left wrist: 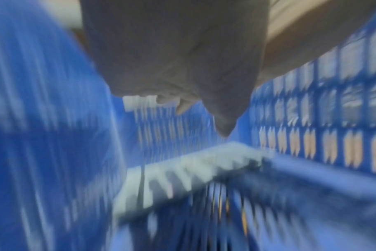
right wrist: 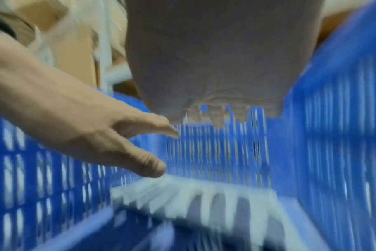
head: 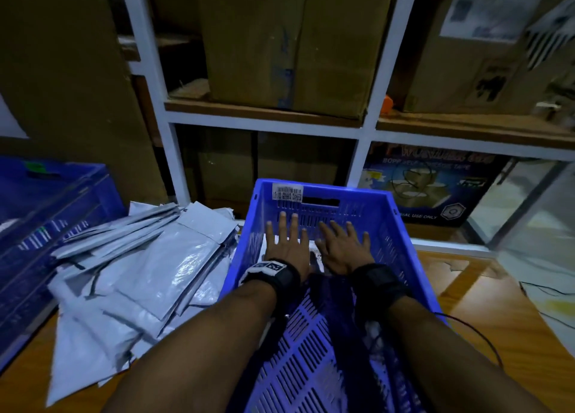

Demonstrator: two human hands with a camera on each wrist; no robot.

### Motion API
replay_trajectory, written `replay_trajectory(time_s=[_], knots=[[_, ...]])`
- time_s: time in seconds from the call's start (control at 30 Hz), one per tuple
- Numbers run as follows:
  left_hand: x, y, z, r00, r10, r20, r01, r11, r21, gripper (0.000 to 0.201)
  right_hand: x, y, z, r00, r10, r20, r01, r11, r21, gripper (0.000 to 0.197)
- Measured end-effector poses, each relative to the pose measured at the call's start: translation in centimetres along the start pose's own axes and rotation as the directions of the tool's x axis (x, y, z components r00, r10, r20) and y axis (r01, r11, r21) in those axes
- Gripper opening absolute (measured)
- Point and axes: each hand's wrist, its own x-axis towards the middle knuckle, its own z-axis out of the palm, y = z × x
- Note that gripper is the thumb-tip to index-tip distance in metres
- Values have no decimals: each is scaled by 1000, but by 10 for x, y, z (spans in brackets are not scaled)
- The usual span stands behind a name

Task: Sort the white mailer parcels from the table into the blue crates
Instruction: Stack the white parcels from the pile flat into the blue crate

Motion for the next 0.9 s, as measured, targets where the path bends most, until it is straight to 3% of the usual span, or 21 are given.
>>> replay_trajectory(time_s=[0.23, 0.47, 0.63, 0.73, 0.9], knots=[[-49, -8, -84, 991, 34, -129, -27, 998, 50, 90, -51, -12, -78, 978, -98, -185, 79, 991, -107, 64], [-108, -62, -159, 965, 29, -261, -13, 998, 62, 87, -90, -64, -127, 920, -213, -328, 168, 973, -159, 66], [-139, -129, -161, 929, 31, -368, 11, 994, 112, 89, -105, -124, -143, 885, -317, -342, 257, 944, -208, 69], [-152, -174, -149, 927, 9, -375, 33, 994, 105, 89, -110, -165, -148, 869, -380, -316, 311, 917, -250, 68], [-169, -249, -123, 939, -12, -343, 45, 995, 89, 85, -106, -241, -145, 886, -405, -227, 343, 900, -268, 67]])
